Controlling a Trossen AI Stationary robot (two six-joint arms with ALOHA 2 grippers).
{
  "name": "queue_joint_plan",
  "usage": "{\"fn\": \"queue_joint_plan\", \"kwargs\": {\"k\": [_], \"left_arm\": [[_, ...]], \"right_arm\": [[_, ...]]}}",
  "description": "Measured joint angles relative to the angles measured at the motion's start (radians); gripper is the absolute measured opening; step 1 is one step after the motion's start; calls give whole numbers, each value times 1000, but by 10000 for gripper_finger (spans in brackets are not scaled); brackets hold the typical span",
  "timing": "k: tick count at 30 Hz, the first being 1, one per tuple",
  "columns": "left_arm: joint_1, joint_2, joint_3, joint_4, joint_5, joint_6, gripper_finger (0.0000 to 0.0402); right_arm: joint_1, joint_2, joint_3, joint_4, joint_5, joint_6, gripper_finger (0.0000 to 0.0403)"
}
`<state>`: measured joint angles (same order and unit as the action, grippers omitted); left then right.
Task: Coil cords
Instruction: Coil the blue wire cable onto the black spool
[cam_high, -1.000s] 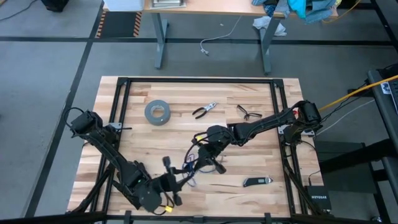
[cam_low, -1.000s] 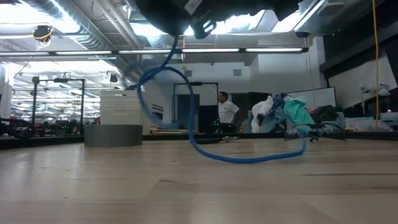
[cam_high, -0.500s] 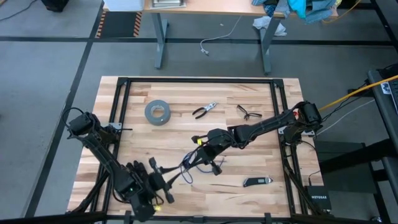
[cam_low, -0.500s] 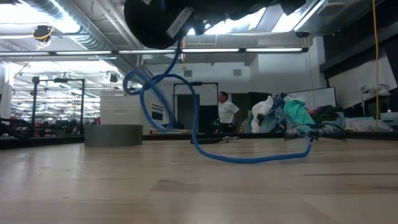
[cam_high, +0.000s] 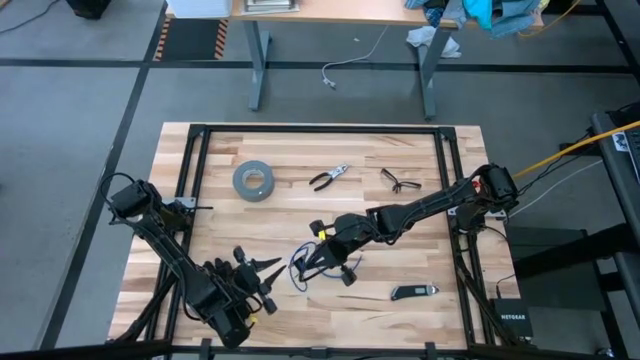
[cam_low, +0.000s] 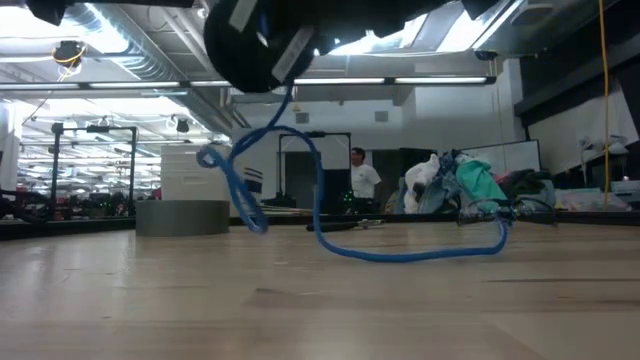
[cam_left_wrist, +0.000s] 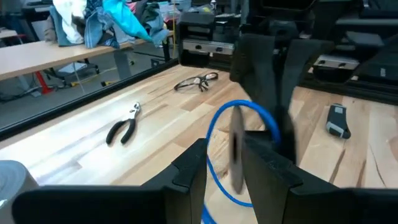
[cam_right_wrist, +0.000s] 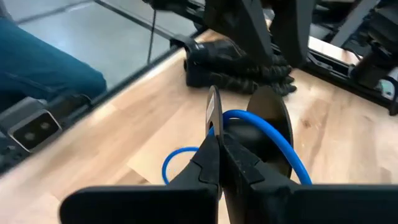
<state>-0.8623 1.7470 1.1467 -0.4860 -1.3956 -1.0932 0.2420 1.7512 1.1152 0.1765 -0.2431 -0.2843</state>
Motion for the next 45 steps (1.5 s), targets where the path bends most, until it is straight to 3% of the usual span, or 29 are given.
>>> {"fn": "queue_joint_plan", "kwargs": {"k": [6, 16, 21, 28, 39, 45], "left_arm": [[8, 0, 0, 38, 65, 68, 101], [74, 0, -3, 57, 110, 184, 172], [109, 0, -3, 56, 184, 238, 174], [128, 0, -3, 57, 214, 238, 126], [128, 0, -3, 58, 215, 238, 9], [127, 0, -3, 57, 215, 264, 4]], "right_arm": [[0, 0, 0, -17, 35, -17, 4], [1, 0, 0, -15, 31, -39, 4], [1, 0, 0, -15, 21, -55, 4], [0, 1, -1, -34, 16, -61, 4], [0, 1, 0, -38, 46, -62, 5], [0, 1, 0, -45, 52, -45, 5]]}}
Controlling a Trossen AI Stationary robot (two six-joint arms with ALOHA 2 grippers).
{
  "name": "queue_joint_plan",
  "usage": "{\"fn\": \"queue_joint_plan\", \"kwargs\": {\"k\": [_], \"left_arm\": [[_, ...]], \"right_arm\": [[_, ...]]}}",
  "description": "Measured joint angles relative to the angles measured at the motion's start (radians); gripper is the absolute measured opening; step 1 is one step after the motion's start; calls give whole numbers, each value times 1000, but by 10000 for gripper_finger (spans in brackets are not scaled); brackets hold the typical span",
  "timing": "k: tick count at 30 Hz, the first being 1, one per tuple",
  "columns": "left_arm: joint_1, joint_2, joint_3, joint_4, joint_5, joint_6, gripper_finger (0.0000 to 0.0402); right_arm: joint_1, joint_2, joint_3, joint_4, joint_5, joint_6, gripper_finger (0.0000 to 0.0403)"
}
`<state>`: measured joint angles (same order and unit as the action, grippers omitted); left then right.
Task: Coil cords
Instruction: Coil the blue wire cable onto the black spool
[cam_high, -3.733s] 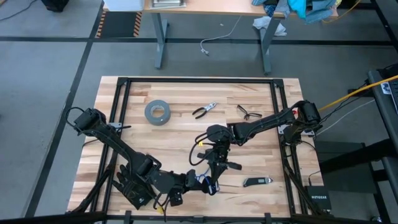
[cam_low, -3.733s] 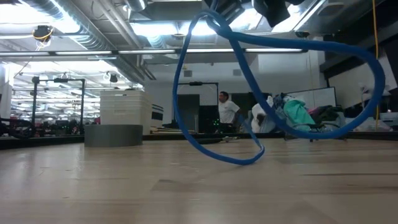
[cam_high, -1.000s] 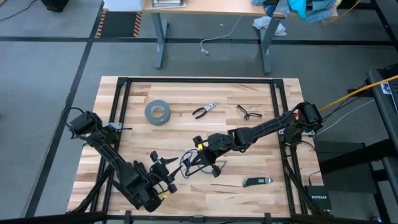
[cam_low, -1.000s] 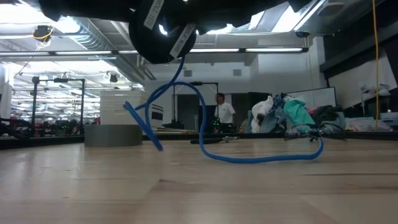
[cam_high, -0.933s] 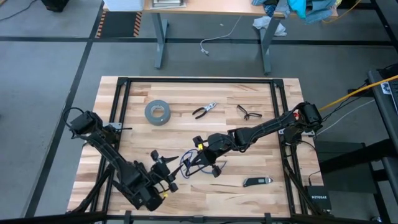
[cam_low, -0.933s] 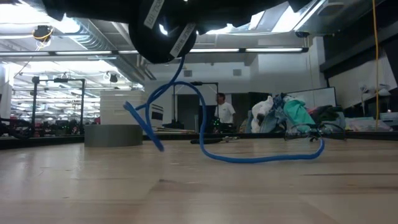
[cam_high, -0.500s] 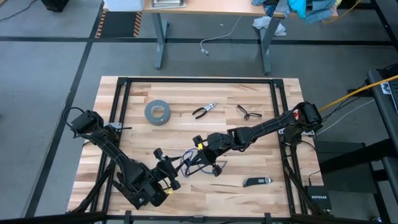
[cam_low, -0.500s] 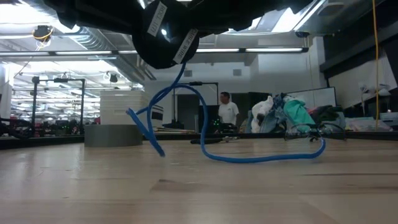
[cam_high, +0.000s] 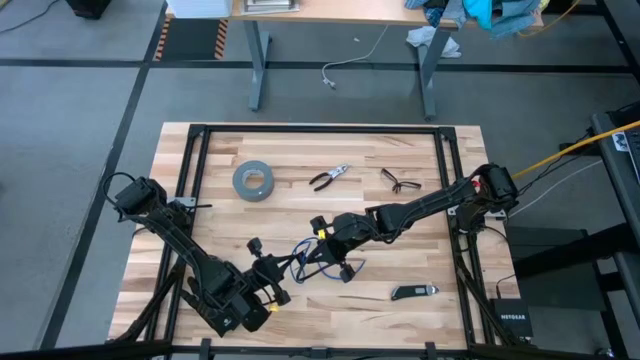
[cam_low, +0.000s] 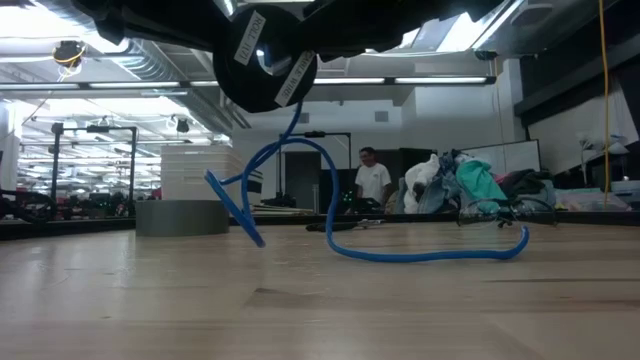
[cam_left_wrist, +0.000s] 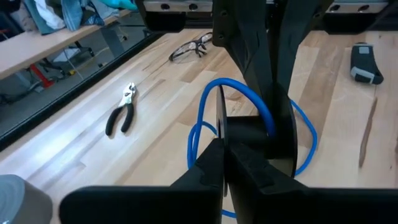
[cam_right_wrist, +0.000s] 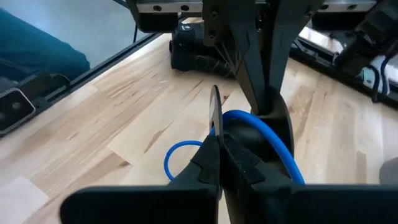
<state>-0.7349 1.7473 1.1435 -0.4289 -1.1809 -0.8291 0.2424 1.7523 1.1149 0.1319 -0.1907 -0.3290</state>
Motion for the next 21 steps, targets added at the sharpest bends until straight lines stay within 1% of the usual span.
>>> {"fn": "queue_joint_plan", "kwargs": {"k": [3, 5, 8, 13, 15, 17, 21], "left_arm": [[-8, 1, 0, 3, -11, 1, 4], [-15, 0, 0, 1, -35, 3, 3], [-25, -1, -1, -8, -54, 3, 3], [-32, -17, -1, -6, -75, 3, 2], [-37, -34, -1, -3, -84, 5, 2], [-52, -55, -1, -2, -103, 7, 1], [-80, -121, -1, 2, -128, 40, 1]], "right_arm": [[0, -10, 2, -28, 3, 41, 12], [0, -23, 3, -63, 6, 66, 27], [0, -44, 1, -126, 16, 106, 64], [1, -105, 0, -213, 76, 123, 131], [1, -129, 0, -246, 118, 158, 151], [14, -147, 0, -264, 184, 215, 164], [66, -145, -9, -235, 392, 322, 173]]}}
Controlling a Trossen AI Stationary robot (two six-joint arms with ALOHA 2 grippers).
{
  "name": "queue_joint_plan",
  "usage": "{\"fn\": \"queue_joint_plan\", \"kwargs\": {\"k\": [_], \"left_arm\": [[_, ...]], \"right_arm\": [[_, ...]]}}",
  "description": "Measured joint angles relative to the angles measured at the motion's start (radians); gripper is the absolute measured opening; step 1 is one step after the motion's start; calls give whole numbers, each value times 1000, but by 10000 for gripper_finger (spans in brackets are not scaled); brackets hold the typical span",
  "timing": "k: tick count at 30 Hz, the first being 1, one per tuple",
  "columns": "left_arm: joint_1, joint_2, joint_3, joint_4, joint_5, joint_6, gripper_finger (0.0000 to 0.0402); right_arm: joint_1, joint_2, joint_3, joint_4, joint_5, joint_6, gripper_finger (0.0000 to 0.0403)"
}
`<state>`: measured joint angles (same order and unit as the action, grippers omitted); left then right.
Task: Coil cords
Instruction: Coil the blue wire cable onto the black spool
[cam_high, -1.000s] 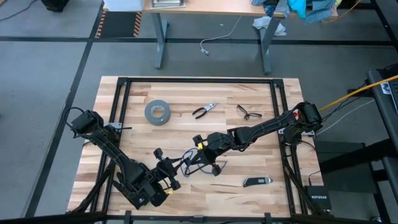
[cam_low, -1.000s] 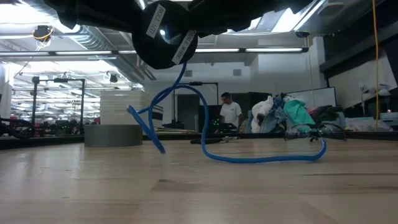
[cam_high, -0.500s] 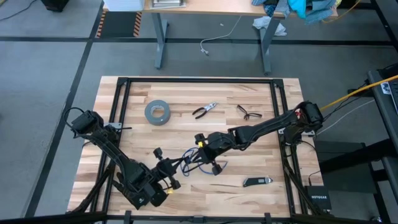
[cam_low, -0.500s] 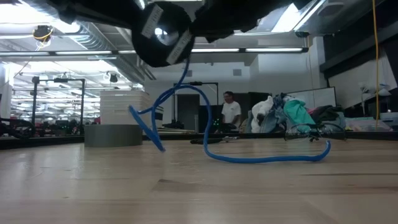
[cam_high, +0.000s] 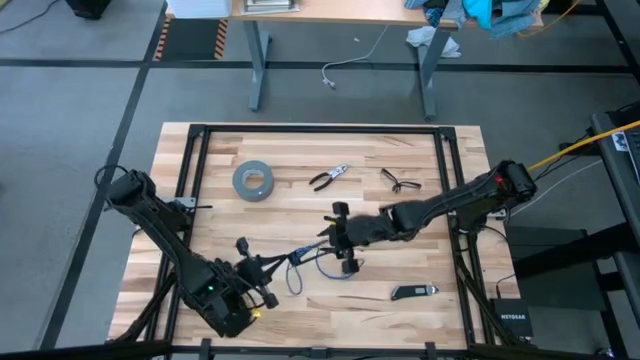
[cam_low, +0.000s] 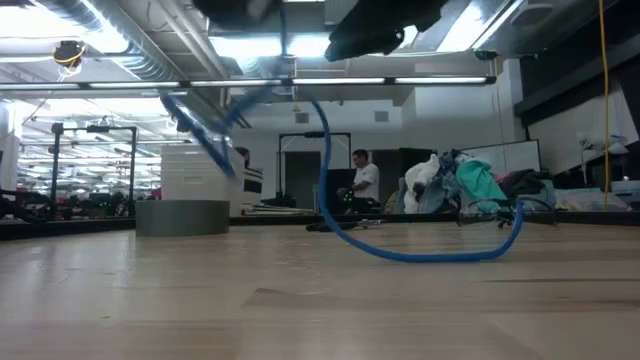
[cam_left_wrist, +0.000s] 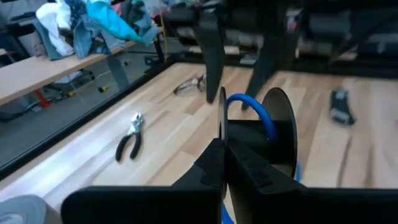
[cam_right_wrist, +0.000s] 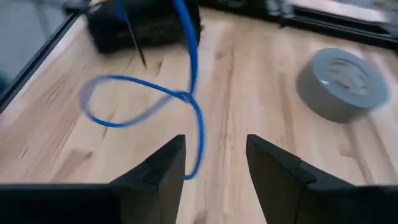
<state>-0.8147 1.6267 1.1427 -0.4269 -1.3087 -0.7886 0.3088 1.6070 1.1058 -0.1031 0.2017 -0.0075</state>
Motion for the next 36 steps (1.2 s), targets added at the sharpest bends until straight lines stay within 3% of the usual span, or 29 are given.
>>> {"fn": "queue_joint_plan", "kwargs": {"k": [5, 12, 25, 30, 36], "left_arm": [[-26, -72, 0, -3, -33, 68, 1], [-34, -130, 0, -1, -74, 145, 1], [-46, -132, 1, 5, -79, 162, 1], [-56, -132, 1, 31, -67, 168, 1], [-58, -132, 1, 79, -68, 217, 1]], "right_arm": [[68, 29, -69, 216, 211, 93, 168], [121, 108, -110, 608, 311, 105, 166], [67, 258, -111, 740, 442, 33, 166], [32, 282, -111, 862, 337, -70, 165], [4, 291, -111, 859, 242, -44, 143]]}}
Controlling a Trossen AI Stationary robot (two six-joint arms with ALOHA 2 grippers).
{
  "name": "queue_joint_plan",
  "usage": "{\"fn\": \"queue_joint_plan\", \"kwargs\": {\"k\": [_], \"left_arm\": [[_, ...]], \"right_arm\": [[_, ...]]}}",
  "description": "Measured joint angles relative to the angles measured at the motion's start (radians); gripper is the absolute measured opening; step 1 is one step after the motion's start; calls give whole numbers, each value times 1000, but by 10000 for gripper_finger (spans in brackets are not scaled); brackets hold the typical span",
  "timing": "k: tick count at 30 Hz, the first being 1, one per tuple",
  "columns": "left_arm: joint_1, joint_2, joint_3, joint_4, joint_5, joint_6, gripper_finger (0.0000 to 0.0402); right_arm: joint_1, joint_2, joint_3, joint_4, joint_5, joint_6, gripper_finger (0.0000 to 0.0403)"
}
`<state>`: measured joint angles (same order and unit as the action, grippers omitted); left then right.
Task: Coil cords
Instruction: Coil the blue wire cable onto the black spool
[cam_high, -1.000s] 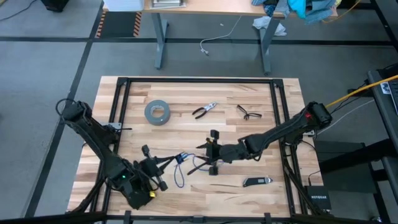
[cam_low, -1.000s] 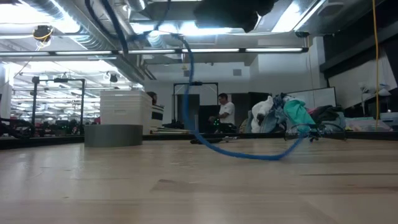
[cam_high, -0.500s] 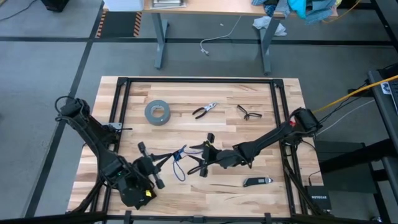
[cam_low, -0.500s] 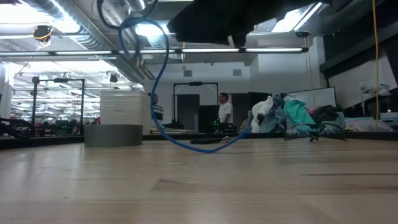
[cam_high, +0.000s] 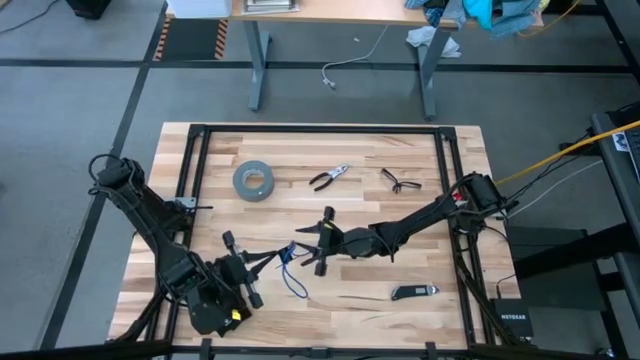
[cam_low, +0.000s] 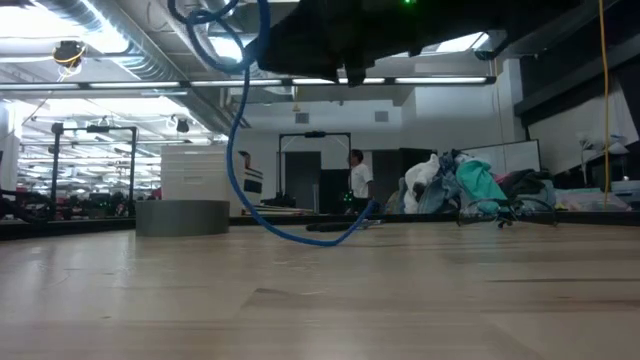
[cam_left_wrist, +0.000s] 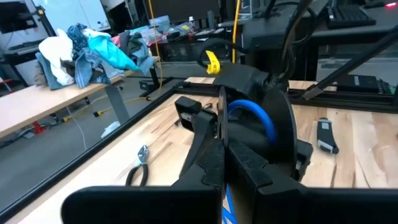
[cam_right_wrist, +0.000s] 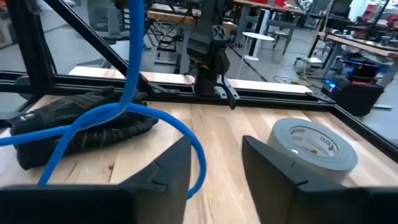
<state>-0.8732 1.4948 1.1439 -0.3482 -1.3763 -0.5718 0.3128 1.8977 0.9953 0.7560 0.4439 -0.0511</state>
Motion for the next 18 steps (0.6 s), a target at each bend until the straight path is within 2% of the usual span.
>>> {"fn": "queue_joint_plan", "kwargs": {"k": [6, 8, 12, 18], "left_arm": [[8, 0, 0, 60, -8, 77, 1], [11, 0, 0, 59, -11, 79, 1], [12, 0, 0, 70, -15, 78, 1], [11, 0, 0, 105, -26, 115, 1]], "right_arm": [[0, 0, 0, 0, -124, -9, 36], [3, 0, 0, -12, -134, -9, 10], [13, 0, 0, -12, -157, 7, 18], [39, 0, 0, -30, -186, 48, 6]]}}
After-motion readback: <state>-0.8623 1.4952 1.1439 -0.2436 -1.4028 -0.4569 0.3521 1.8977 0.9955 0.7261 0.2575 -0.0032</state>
